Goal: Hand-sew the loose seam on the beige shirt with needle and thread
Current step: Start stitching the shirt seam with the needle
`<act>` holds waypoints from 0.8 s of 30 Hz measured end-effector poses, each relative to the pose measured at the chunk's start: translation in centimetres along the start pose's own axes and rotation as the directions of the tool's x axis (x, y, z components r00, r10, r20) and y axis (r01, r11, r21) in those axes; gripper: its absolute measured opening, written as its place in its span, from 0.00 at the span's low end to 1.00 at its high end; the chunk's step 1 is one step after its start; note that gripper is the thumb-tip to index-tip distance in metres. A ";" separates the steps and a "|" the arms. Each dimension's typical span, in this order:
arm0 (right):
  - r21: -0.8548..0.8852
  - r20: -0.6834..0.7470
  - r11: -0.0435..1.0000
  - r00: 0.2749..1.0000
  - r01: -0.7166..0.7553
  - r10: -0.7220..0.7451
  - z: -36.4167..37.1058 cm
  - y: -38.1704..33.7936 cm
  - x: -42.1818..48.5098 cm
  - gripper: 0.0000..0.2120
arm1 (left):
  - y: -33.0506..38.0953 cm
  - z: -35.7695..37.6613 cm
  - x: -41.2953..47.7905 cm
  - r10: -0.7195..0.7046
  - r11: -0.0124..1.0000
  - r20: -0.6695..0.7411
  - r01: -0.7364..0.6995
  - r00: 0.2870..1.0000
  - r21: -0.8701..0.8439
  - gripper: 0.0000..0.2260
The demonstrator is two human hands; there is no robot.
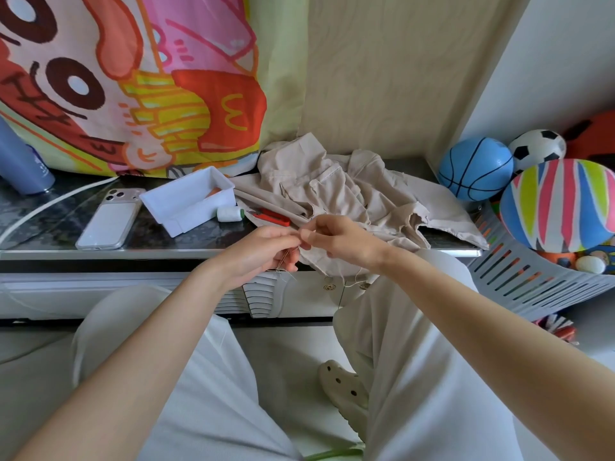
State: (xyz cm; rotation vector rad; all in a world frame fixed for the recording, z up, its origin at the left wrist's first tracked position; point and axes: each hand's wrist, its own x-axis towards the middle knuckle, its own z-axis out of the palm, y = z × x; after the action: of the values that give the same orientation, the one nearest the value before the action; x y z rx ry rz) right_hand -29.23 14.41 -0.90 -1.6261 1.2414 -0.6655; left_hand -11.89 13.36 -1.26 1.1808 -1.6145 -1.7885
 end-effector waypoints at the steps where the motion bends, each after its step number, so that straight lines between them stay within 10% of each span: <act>1: -0.036 -0.011 0.999 1.000 -0.012 0.012 -0.2 0.1 0.1 0.06 | -0.1 -0.1 0.0 -0.002 1.000 0.013 0.002 1.000 -0.006 0.11; 24: -0.293 -0.203 0.948 0.977 -0.127 0.069 -2.1 1.8 0.1 0.09 | -4.4 -0.3 -1.0 -0.094 0.994 -0.003 0.093 0.996 -0.052 0.07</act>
State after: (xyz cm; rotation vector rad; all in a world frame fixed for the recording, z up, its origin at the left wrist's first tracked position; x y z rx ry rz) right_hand -31.73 13.56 -1.70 -1.7661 1.6202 -0.5994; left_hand -10.25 14.92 -5.12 1.2551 -1.5235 -1.8720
